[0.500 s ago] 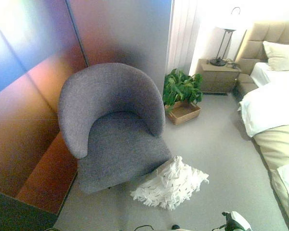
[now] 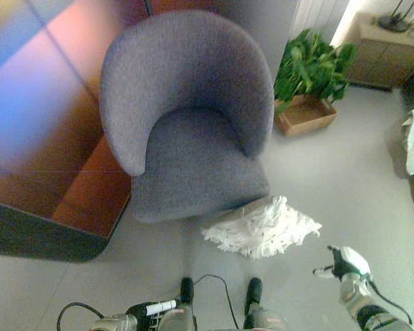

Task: Pick up the pillow and put it on the sofa.

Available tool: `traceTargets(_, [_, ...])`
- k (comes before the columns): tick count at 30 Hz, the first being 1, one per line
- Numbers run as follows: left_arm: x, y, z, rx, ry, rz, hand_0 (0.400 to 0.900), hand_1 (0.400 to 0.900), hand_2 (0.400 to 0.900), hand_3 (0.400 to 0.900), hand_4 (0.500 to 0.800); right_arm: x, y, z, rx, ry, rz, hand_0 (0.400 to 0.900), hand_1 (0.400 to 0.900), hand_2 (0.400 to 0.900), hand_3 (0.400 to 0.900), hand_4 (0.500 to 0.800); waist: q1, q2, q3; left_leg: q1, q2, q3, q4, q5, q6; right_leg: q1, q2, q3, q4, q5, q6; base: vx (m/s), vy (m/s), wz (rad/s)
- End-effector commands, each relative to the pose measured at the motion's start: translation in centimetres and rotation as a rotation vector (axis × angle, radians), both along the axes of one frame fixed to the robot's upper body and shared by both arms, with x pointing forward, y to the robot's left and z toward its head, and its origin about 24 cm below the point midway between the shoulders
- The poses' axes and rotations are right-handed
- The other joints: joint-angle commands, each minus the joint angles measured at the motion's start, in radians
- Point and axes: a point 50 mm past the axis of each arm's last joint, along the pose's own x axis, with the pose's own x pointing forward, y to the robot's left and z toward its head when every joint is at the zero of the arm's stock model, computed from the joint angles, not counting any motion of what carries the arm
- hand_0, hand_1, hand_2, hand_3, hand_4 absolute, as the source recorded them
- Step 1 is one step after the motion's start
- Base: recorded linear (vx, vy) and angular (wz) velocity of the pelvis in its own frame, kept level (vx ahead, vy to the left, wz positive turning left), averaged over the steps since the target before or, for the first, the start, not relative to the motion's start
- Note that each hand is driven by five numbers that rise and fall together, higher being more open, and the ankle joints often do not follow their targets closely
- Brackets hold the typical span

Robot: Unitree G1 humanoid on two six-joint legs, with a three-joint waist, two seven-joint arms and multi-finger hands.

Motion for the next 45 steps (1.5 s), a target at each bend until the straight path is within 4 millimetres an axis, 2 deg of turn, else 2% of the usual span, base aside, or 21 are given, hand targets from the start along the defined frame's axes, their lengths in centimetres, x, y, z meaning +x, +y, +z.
traceTargets(1, [-0.3, 1.8, 0.4, 0.012, 0.042, 0.012, 0.900, 0.900, 0.900, 0.900, 0.800, 4.6, -2.1, 5.2, -0.095, -0.183, 0.032, 0.900, 0.900, 0.900, 0.900, 0.800, 0.033, -0.038, 0.085, -0.056, -0.061, -0.022, -0.008, -0.027, 0.054, 0.007, 0.023, -0.022, 0.049, -0.072, 0.028, -0.11, -0.008, 0.15])
traceTargets(4, [0.8, 1.7, 1.0, -0.052, -0.016, 0.093, 0.900, 0.900, 0.900, 0.900, 0.800, 6.1, -3.1, 7.7, -0.138, -0.242, 0.042, 0.900, 0.900, 0.900, 0.900, 0.800, 0.038, -0.017, 0.122, -0.096, -0.065, -0.035, -0.008, -0.011, 0.049, -0.032, 0.024, -0.032, 0.067, -0.076, 0.023, -0.10, 0.001, 0.12])
traceTargets(10, [1.3, 1.8, 1.4, -0.111, -0.084, 0.151, 0.900, 0.900, 0.900, 0.900, 0.800, 8.2, -6.0, 13.8, -0.239, -0.350, 0.044, 0.900, 0.900, 0.900, 0.900, 0.800, 0.044, 0.025, 0.175, -0.168, -0.079, -0.054, -0.008, 0.014, 0.041, -0.114, 0.021, -0.039, 0.115, -0.093, 0.016, -0.08, 0.040, 0.01])
traceTargets(16, [1.9, 0.9, 1.7, -0.181, -0.148, 0.179, 0.900, 0.900, 0.900, 0.900, 0.800, 9.8, -7.1, 19.1, -0.308, -0.441, 0.078, 0.900, 0.900, 0.900, 0.900, 0.800, 0.044, 0.054, 0.211, -0.222, -0.086, -0.052, -0.008, 0.035, 0.032, -0.189, 0.011, -0.033, 0.159, -0.104, 0.013, -0.05, 0.066, -0.02])
traceTargets(24, [2.3, 0.1, 2.0, -0.258, -0.242, 0.221, 0.900, 0.900, 0.900, 0.900, 0.800, 12.2, -5.9, 24.8, -0.368, -0.546, 0.172, 0.900, 0.900, 0.900, 0.900, 0.800, 0.057, 0.082, 0.255, -0.286, -0.094, -0.050, -0.008, 0.065, 0.029, -0.282, 0.003, -0.026, 0.238, -0.131, 0.011, -0.03, 0.041, -0.02])
traceTargets(31, [2.0, -0.4, 1.8, -0.290, -0.274, 0.232, 0.900, 0.900, 0.900, 0.900, 0.800, 13.6, -4.4, 28.6, -0.374, -0.632, 0.231, 0.900, 0.900, 0.900, 0.900, 0.800, 0.071, 0.110, 0.259, -0.354, -0.103, -0.048, -0.001, 0.083, 0.029, -0.369, -0.009, -0.020, 0.294, -0.148, 0.012, -0.03, 0.048, 0.03])
traceTargets(35, [2.1, -0.5, 1.8, -0.298, -0.286, 0.233, 0.900, 0.900, 0.900, 0.900, 0.800, 14.4, -3.3, 29.5, -0.335, -0.662, 0.273, 0.900, 0.900, 0.900, 0.900, 0.800, 0.078, 0.113, 0.259, -0.379, -0.102, -0.048, 0.002, 0.086, 0.028, -0.394, -0.008, -0.021, 0.303, -0.151, 0.012, -0.04, 0.022, -0.04])
traceTargets(41, [2.7, -0.9, 1.9, -0.306, -0.318, 0.260, 0.900, 0.900, 0.900, 0.900, 0.800, 16.0, -0.1, 31.0, -0.270, -0.694, 0.417, 0.900, 0.900, 0.900, 0.900, 0.800, 0.087, 0.119, 0.259, -0.416, -0.101, -0.050, 0.010, 0.092, 0.025, -0.434, -0.006, -0.020, 0.330, -0.163, 0.007, -0.03, 0.043, -0.03])
traceTargets(45, [2.7, -0.9, 1.9, -0.312, -0.324, 0.267, 0.900, 0.900, 0.900, 0.900, 0.800, 16.5, 1.2, 31.6, -0.204, -0.715, 0.460, 0.900, 0.900, 0.900, 0.900, 0.800, 0.090, 0.125, 0.259, -0.428, -0.101, -0.049, 0.016, 0.093, 0.023, -0.449, -0.007, -0.018, 0.340, -0.168, 0.006, -0.01, 0.049, 0.00])
